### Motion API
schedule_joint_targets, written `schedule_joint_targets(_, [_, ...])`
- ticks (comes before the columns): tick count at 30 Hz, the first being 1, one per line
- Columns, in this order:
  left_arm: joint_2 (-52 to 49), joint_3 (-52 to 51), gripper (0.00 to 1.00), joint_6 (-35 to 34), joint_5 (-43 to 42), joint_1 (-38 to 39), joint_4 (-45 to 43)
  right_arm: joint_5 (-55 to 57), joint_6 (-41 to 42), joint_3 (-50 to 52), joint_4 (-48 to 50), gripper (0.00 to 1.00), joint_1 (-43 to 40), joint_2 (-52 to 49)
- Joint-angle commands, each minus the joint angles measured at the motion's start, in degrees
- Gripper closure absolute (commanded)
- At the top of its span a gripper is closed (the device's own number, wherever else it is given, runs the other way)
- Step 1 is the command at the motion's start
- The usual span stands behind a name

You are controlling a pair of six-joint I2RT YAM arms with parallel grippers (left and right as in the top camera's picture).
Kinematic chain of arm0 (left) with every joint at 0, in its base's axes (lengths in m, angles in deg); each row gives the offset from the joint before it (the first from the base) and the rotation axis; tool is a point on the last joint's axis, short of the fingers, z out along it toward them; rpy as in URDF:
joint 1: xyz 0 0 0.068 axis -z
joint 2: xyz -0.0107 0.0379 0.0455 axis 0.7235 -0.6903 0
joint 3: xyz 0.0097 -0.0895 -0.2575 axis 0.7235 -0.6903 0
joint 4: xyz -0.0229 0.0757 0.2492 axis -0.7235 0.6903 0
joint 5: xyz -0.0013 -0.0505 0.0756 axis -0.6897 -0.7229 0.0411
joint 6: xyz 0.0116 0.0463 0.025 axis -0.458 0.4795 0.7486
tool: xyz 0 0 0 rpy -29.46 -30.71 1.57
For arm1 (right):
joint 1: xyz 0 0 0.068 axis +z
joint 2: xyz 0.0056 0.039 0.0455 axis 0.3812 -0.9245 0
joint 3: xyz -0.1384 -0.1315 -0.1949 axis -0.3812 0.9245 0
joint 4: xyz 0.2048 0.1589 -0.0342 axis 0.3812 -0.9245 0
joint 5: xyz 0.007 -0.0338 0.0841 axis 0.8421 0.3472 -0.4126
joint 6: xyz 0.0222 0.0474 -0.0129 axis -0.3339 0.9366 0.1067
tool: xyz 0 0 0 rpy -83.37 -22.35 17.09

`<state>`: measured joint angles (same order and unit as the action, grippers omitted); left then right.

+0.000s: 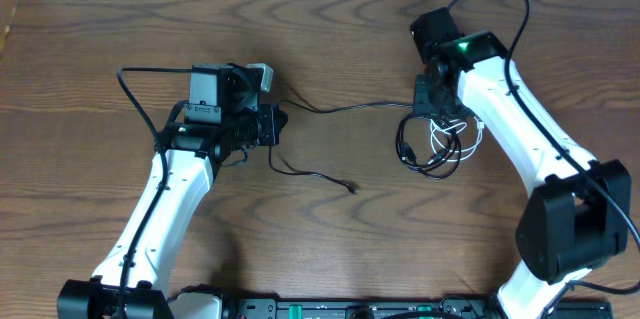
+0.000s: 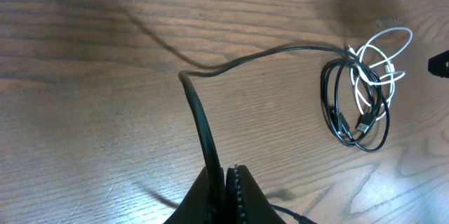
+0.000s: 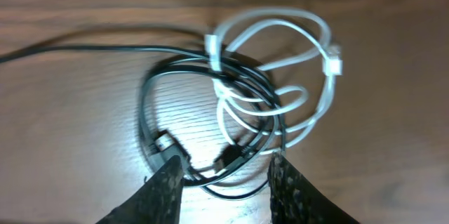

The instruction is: Untangle cables

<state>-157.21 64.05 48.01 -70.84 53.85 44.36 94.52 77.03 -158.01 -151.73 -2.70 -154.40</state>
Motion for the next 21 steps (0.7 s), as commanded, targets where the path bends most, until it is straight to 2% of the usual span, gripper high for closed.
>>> schedule_joint_targets(1, [1.0,-0.7,0.92,1.0,1.0,-0.1,0.3,6.9,11.6,0.2,-0.9,0.61,-0.2,-1.6])
schedule_joint_targets(5, [1.0,-0.7,0.92,1.0,1.0,-0.1,0.3,7.3,15.4,1.2,-0.6,0.56,-0.3,-2.7])
schedule_joint_targets(11, [1.0,-0.7,0.92,1.0,1.0,-0.1,0.3,7.3,19.5,6.8,2.7,0.55,-0.3,-3.0])
schedule_joint_targets(13, [1.0,-0.7,0.92,1.0,1.0,-0.1,0.4,7.2,21.5,9.6,4.3,0.57,-0.3,-3.0])
schedule_joint_targets(17, [1.0,-0.9,0.92,1.0,1.0,-0.1,0.4,7.2,24.4,13.3,6.4,0.69,-0.4,-3.0])
schedule_joint_targets(21, [1.0,-1.5,0.92,1.2,1.1,-0.1,0.3,7.3,24.4,14.1,7.2,0.69,-0.4,-3.0])
